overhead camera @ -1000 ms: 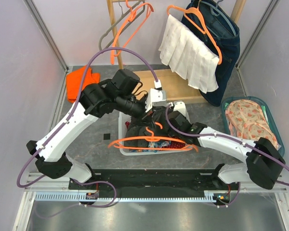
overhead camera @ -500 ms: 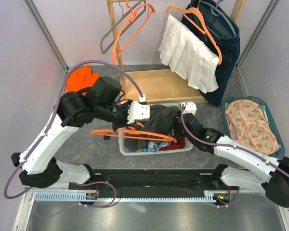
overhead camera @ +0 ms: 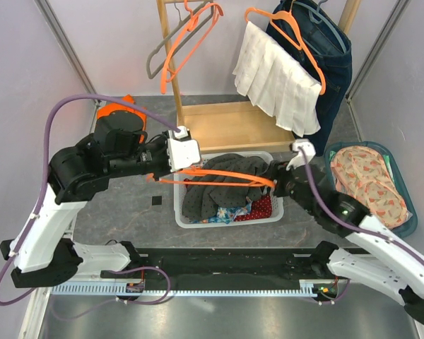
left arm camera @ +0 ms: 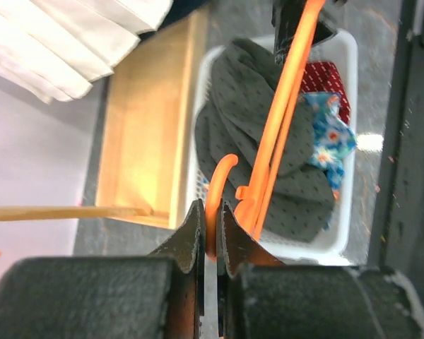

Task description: Remove the skirt from the hanger

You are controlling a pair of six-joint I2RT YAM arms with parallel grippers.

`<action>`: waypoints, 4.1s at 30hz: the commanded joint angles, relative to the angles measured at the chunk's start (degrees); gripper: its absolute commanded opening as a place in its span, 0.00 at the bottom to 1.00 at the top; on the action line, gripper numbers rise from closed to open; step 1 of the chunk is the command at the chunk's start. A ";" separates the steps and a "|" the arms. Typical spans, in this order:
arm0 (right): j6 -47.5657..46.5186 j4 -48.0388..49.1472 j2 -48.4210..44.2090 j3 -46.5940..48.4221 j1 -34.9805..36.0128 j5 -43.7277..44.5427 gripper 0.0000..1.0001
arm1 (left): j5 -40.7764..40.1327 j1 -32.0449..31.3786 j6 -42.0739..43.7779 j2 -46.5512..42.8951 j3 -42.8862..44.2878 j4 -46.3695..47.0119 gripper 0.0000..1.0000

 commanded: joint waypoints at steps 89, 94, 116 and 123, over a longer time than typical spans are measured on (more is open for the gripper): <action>-9.49 3.55 46.36 40.86 28.21 47.33 0.65 | -17.07 11.89 -52.44 20.24 14.76 21.38 0.02; -7.64 3.73 42.14 37.18 27.50 46.97 0.15 | -17.69 11.98 -52.27 19.45 13.88 21.29 0.02; -6.50 -12.62 24.82 36.81 27.59 39.15 0.00 | 12.58 19.70 -50.42 16.73 14.67 26.20 1.00; -9.66 -11.57 23.68 38.66 25.58 33.10 0.00 | 12.28 22.79 -45.15 15.23 25.28 29.28 0.99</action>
